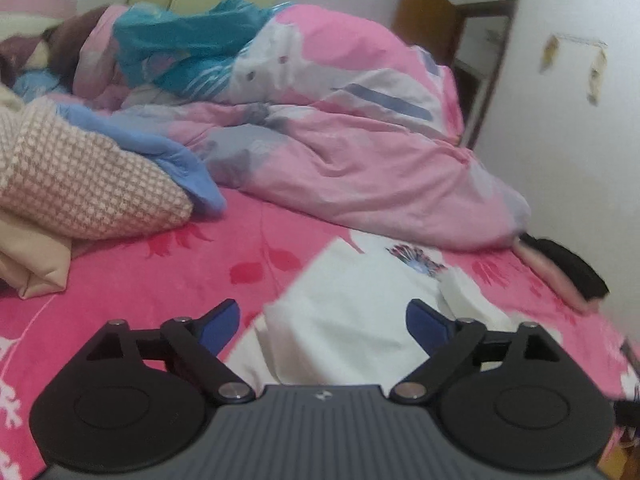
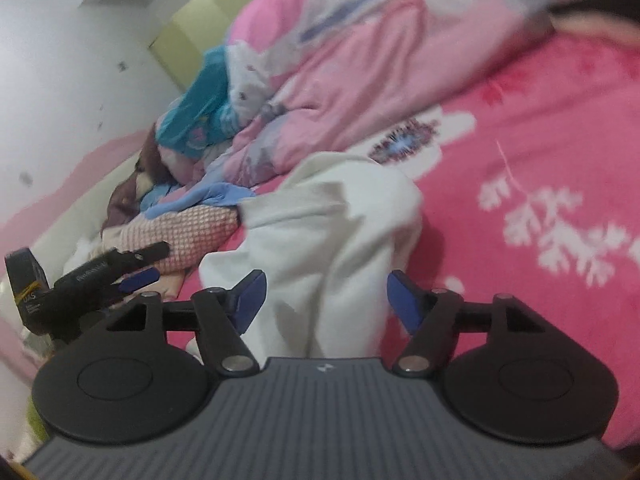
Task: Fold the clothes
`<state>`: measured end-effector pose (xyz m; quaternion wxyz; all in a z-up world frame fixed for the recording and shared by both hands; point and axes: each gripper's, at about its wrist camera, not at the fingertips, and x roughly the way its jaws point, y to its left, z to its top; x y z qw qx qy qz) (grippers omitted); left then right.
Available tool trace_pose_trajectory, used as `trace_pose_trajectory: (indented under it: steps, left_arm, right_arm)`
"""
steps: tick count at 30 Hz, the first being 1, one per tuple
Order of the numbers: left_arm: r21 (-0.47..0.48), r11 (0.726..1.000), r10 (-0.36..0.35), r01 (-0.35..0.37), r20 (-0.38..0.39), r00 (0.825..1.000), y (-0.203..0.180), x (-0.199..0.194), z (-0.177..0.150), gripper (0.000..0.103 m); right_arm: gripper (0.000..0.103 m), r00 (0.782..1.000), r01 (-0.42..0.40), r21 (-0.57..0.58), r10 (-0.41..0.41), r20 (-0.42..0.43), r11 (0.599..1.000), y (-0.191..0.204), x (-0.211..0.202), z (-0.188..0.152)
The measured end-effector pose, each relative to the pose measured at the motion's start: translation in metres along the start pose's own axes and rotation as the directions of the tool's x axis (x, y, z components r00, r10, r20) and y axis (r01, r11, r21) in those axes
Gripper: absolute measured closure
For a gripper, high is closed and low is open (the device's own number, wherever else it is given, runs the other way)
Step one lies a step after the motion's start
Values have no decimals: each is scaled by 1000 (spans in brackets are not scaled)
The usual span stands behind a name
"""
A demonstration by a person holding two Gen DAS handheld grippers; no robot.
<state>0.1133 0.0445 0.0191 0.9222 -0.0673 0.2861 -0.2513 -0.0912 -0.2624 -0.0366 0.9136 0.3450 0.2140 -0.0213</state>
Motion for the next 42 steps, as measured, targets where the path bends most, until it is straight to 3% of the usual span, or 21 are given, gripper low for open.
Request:
trace_pose_trajectory:
  steps: [3, 6, 10, 13, 17, 23, 25, 26, 30, 33, 38, 42]
  left_arm:
    - [-39, 999, -23, 20, -84, 996, 19, 44, 10, 8]
    - [-145, 988, -80, 52, -192, 978, 40, 91, 6, 8]
    - [-157, 986, -104, 64, -259, 960, 49, 123, -10, 8]
    - [-131, 986, -132, 100, -268, 954, 45, 120, -17, 8]
    - [-151, 971, -224, 185, -305, 926, 36, 107, -23, 8]
    - [7, 974, -209, 227, -360, 909, -8, 86, -48, 8]
    - [11, 965, -240, 263, -376, 895, -20, 77, -56, 8]
    - [5, 960, -258, 282, -384, 886, -25, 72, -60, 9]
    - [5, 943, -303, 334, -408, 861, -43, 55, -76, 9]
    - [-19, 932, -337, 363, -416, 845, -51, 41, -85, 11]
    - [-84, 915, -393, 395, -409, 823, -59, 15, -94, 13]
    - [-118, 920, -389, 375, -403, 828, -56, 12, -100, 12]
  right_arm:
    - [24, 999, -21, 99, 26, -46, 995, -17, 13, -3]
    - [19, 993, -52, 171, 68, -94, 984, -25, 26, -10]
    - [14, 986, -54, 128, 73, -152, 990, -17, 44, -16]
    - [13, 984, -60, 69, 71, -166, 996, -11, 56, -14]
    - [13, 979, -87, 85, 101, -178, 993, -17, 73, -2]
    - [14, 962, -153, 183, 189, -199, 971, -40, 92, 21]
    - [20, 952, -184, 190, 223, -208, 964, -44, 102, 28]
    - [28, 945, -198, 192, 239, -221, 961, -46, 108, 32]
    - [36, 888, -291, 234, 353, -295, 928, -48, 133, 44]
    - [37, 824, -372, 221, 430, -370, 902, -40, 149, 51]
    - [37, 686, -553, 70, 502, -527, 830, 10, 175, 64]
    - [37, 581, -679, -39, 504, -639, 733, 60, 197, 67]
